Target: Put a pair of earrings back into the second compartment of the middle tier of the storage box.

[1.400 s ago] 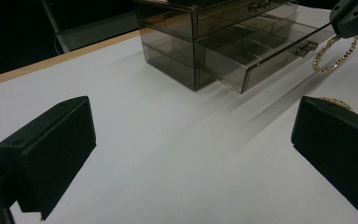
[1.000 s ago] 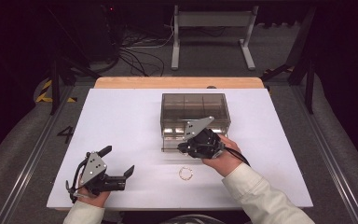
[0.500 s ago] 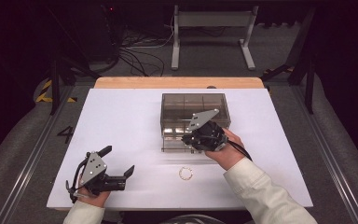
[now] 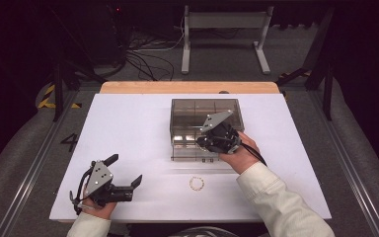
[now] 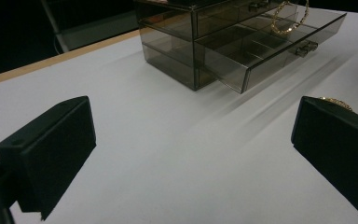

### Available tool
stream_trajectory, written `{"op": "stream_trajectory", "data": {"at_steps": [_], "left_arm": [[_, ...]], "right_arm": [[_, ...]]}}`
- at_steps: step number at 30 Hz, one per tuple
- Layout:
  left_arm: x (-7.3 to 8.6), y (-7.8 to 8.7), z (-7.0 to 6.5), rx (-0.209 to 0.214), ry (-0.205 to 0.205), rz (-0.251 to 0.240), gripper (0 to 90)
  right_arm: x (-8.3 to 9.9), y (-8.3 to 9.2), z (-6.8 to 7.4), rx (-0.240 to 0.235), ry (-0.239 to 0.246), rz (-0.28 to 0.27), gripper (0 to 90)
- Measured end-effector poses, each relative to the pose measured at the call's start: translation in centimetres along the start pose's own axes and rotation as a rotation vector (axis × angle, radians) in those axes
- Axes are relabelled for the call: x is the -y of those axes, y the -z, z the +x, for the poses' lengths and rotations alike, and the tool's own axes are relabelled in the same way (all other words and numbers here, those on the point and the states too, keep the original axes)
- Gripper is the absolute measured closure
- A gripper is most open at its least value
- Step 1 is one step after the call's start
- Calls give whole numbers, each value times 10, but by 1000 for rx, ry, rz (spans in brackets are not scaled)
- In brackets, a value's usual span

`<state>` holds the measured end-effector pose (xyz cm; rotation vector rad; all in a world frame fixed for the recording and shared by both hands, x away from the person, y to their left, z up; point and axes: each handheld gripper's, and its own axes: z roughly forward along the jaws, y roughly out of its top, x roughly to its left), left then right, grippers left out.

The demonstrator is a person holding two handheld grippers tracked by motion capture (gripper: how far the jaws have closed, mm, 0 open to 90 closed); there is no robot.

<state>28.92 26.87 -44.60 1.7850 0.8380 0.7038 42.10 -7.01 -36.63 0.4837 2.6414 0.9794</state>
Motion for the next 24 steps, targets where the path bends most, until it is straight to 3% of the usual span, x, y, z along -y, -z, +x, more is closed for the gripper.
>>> {"op": "stream_trajectory", "data": {"at_steps": [9, 24], "left_arm": [[0, 0, 0, 1, -2, -1, 6], [0, 0, 0, 2, -4, -1, 6]], "right_arm": [[4, -17, -11, 19, -19, 55, 863], [5, -26, -13, 28, -21, 76, 863]]}}
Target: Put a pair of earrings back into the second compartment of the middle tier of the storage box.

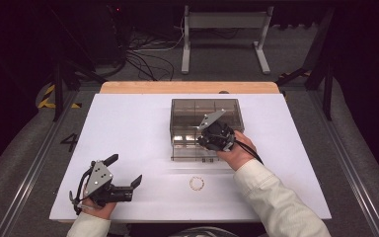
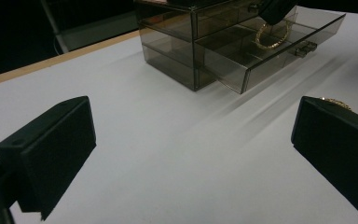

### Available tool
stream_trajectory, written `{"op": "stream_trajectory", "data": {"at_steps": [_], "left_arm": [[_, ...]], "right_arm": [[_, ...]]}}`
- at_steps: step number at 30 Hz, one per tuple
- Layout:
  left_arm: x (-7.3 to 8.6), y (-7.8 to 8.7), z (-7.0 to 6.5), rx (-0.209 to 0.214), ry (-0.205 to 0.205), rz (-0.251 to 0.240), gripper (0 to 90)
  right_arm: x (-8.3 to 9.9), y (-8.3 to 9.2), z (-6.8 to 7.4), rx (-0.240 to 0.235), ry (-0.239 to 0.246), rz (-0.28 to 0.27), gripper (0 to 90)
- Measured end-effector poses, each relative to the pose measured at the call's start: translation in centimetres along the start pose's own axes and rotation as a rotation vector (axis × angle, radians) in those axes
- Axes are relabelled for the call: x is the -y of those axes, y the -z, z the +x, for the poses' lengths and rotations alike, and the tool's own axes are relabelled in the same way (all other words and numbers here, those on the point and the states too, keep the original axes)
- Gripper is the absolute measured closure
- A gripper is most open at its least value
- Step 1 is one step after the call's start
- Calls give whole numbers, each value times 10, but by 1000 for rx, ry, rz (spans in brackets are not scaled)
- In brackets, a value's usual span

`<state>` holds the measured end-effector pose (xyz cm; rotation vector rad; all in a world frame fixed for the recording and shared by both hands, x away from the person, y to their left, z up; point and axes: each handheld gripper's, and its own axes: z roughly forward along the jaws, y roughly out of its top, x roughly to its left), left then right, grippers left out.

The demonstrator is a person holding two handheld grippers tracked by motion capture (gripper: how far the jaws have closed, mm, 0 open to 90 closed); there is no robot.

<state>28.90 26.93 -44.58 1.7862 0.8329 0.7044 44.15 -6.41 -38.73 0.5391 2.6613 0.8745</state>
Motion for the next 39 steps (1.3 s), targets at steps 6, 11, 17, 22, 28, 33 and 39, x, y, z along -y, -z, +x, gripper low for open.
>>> {"op": "stream_trajectory", "data": {"at_steps": [6, 11, 17, 22, 28, 33, 39], "left_arm": [[0, 0, 0, -1, -2, 0, 6], [0, 0, 0, -1, -3, 0, 6], [0, 0, 0, -1, -3, 0, 6], [0, 0, 0, -1, -4, 0, 6], [0, 0, 0, -2, -4, 0, 6], [0, 0, 0, -2, -2, -1, 6], [0, -1, 0, 0, -3, 0, 6]], "right_arm": [[-1, -2, 2, -10, 6, 6, 862], [0, -6, 4, -17, 6, 18, 862], [-1, -8, 5, -22, 5, 25, 860], [-1, -8, 6, -37, 1, 24, 822], [-2, -6, 7, -49, 2, 7, 756], [-2, -2, 7, -53, -5, -9, 677], [-4, 9, 12, -79, 4, -50, 581]]}}
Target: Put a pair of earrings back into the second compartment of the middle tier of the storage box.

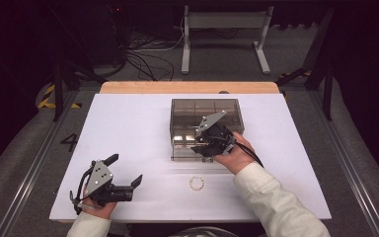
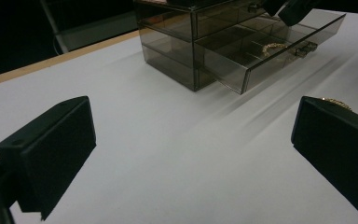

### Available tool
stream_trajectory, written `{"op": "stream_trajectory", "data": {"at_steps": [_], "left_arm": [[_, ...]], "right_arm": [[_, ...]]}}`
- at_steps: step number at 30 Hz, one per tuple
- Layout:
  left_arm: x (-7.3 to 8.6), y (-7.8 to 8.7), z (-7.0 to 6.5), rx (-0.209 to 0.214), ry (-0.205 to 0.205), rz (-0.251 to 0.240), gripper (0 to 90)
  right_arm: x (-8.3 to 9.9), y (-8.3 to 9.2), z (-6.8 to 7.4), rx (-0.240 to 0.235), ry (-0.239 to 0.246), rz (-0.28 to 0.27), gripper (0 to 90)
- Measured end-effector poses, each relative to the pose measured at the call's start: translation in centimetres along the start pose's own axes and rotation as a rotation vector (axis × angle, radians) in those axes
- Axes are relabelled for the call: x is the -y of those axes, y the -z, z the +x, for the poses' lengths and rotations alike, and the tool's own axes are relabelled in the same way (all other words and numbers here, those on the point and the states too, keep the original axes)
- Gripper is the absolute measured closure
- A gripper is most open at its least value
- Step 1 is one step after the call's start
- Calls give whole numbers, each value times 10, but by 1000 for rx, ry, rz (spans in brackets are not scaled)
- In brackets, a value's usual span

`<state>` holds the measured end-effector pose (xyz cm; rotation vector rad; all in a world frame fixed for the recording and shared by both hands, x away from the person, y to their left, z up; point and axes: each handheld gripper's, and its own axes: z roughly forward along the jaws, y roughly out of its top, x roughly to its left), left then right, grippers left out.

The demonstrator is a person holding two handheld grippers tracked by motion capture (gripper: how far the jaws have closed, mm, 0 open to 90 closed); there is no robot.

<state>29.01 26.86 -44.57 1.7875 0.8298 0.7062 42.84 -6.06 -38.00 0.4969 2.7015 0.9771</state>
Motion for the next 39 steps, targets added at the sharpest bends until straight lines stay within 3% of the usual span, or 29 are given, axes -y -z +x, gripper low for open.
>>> {"op": "stream_trajectory", "data": {"at_steps": [7, 14, 19, 39], "left_arm": [[0, 0, 0, 0, 1, 0, 6], [0, 0, -1, -1, 2, 2, 6], [0, 0, -1, -2, 0, 2, 6], [0, 0, -1, -2, -1, 3, 6]], "right_arm": [[0, 13, 15, -33, 35, -20, 555], [6, 17, 28, -68, 58, 3, 570], [11, 11, 36, -100, 58, 60, 575], [28, -19, 60, -180, 110, 183, 595]]}}
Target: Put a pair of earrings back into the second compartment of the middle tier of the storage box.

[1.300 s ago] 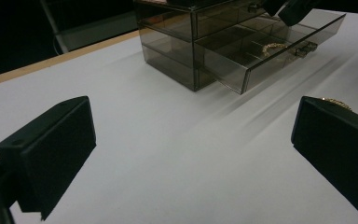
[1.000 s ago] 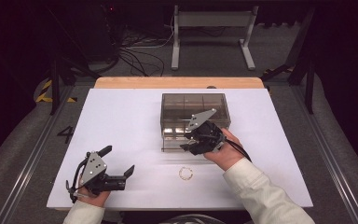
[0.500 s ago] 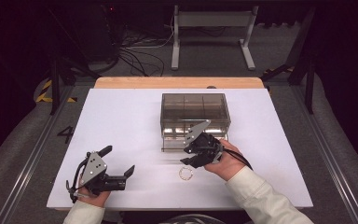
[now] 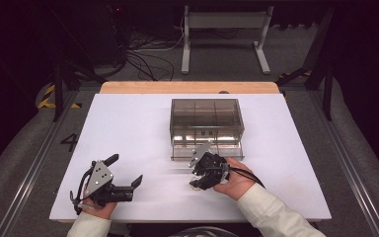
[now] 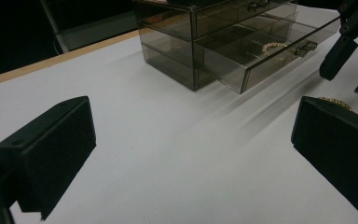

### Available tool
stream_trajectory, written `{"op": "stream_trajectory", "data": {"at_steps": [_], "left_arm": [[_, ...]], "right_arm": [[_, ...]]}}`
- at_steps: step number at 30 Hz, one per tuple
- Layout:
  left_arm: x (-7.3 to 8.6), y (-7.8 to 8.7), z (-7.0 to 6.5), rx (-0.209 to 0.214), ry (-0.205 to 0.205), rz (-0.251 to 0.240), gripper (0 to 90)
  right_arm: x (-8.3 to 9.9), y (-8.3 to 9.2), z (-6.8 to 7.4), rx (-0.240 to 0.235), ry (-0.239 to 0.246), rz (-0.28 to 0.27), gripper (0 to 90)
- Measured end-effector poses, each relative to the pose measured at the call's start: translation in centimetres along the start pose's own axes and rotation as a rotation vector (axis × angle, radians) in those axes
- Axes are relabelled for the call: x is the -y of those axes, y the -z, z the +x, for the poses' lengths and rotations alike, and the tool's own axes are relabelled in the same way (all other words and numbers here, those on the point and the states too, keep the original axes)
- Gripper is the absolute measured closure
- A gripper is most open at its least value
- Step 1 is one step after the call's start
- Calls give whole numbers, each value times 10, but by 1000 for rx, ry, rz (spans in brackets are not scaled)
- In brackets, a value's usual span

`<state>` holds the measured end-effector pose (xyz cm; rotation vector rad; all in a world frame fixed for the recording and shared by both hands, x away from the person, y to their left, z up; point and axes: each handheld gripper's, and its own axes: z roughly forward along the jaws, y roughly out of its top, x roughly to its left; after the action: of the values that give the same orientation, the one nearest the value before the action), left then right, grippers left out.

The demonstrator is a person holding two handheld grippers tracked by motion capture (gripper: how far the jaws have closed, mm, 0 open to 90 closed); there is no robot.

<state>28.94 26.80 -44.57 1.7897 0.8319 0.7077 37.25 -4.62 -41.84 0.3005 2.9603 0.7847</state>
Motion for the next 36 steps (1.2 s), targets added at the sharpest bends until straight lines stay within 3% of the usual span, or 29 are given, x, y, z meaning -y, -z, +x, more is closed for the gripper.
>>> {"op": "stream_trajectory", "data": {"at_steps": [9, 18, 24, 36], "left_arm": [[0, 0, 0, -1, -2, 1, 6], [0, 0, 0, -1, -3, 1, 6], [0, 0, 0, 0, -2, 2, 6], [0, 0, 0, 0, -1, 0, 6]], "right_arm": [[3, -13, 7, -20, 9, 40, 621], [5, -20, 12, -12, 9, 66, 671], [7, -24, 14, -12, 32, 95, 742], [6, -27, 16, -2, 40, 103, 856]]}}
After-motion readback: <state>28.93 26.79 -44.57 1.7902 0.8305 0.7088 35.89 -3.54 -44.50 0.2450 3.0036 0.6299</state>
